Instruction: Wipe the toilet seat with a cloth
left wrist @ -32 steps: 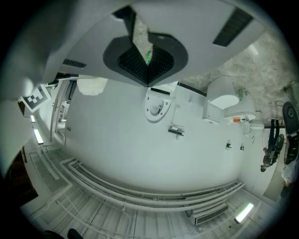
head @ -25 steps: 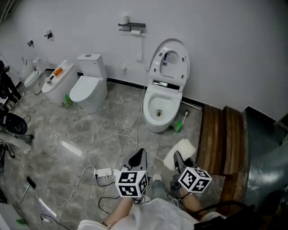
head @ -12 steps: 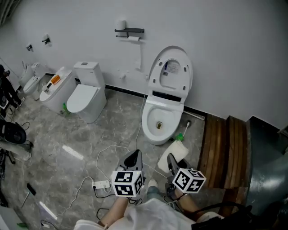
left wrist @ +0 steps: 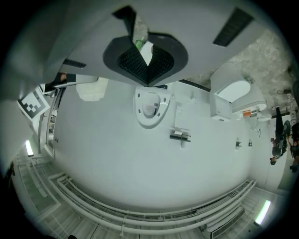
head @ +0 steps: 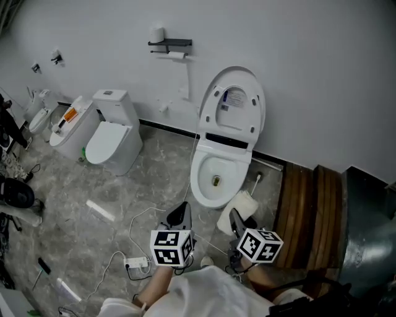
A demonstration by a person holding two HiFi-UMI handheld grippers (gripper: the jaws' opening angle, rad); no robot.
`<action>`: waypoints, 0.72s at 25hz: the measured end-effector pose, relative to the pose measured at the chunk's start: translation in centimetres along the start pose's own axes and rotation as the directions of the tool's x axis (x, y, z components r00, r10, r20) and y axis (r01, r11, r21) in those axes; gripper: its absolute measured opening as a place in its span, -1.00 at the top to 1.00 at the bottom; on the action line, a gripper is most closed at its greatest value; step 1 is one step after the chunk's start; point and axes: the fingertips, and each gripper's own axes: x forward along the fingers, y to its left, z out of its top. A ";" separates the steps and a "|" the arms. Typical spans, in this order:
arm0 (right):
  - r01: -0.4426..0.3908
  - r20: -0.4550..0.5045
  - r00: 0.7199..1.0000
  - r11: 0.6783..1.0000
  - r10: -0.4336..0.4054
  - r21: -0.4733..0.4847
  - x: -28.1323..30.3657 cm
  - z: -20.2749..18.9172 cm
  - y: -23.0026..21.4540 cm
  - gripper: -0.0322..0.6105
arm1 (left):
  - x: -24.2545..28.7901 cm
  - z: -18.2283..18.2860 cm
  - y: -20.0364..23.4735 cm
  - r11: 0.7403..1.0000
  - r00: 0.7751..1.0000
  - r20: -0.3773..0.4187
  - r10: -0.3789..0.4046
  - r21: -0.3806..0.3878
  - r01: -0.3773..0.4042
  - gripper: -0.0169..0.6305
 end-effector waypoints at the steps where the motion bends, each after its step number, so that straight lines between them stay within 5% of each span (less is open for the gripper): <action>1: 0.004 -0.003 1.000 1.000 -0.004 0.010 0.5 0.2 -0.4 0.58 | 0.6 0.2 0.1 1.000 1.000 -0.004 0.001 0.002 -0.001 0.96; 10: 0.052 -0.006 0.999 0.997 -0.051 0.062 5.9 2.2 -2.8 0.58 | 8.1 1.7 0.4 0.997 0.997 -0.012 -0.073 0.014 0.073 0.96; 18: 0.121 0.046 0.991 0.990 -0.124 0.068 13.3 9.2 -3.2 0.58 | 16.9 7.2 2.8 0.987 0.987 -0.003 -0.160 0.024 0.160 0.96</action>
